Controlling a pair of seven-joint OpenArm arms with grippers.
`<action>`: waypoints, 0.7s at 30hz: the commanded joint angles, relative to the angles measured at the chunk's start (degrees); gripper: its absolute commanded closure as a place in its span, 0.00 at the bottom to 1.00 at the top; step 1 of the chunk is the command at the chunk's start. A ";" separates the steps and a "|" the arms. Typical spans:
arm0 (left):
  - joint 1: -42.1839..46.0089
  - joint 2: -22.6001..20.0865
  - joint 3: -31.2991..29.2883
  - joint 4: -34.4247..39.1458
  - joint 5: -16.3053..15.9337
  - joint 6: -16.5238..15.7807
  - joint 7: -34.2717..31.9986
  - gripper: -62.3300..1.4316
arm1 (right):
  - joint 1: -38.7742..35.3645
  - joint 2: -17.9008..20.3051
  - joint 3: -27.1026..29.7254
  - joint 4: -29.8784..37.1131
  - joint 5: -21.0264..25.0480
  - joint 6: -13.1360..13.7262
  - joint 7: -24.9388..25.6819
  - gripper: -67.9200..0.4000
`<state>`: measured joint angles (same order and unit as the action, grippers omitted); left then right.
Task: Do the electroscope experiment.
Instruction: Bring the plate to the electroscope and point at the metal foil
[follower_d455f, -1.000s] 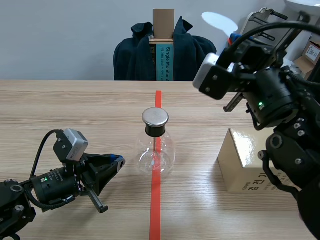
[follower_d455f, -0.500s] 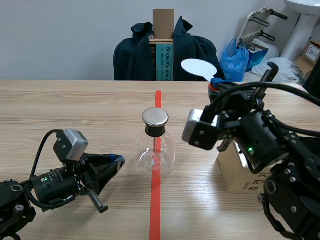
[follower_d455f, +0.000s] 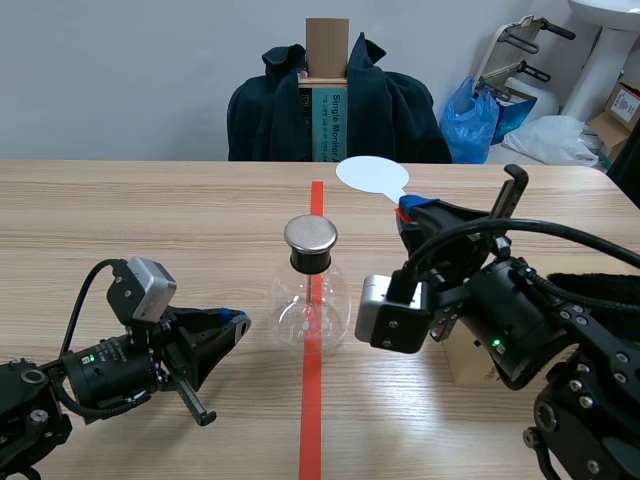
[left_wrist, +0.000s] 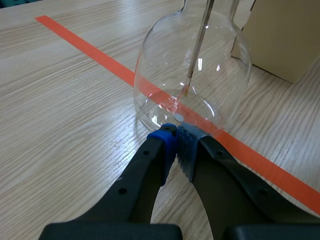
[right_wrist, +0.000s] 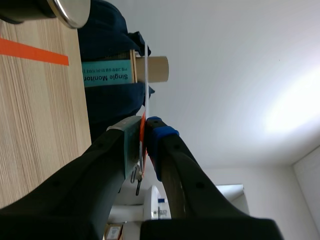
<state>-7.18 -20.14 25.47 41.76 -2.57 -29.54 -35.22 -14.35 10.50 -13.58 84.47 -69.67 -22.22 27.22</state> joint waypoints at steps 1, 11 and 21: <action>-0.59 0.59 -0.31 1.03 -0.61 0.09 -0.85 0.93 | 0.52 0.44 0.35 0.85 -0.07 -0.81 0.66 0.98; -0.59 0.59 -0.31 1.03 -0.61 0.09 -0.98 0.93 | -0.26 0.46 0.44 0.79 -1.55 0.92 3.23 0.98; -0.57 0.59 -0.31 1.03 -0.61 0.09 -0.98 0.93 | -0.26 0.44 0.44 0.79 -1.60 0.92 4.39 0.98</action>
<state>-7.18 -20.14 25.47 41.76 -2.57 -29.54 -35.24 -15.14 10.50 -13.56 84.47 -71.64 -20.53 31.40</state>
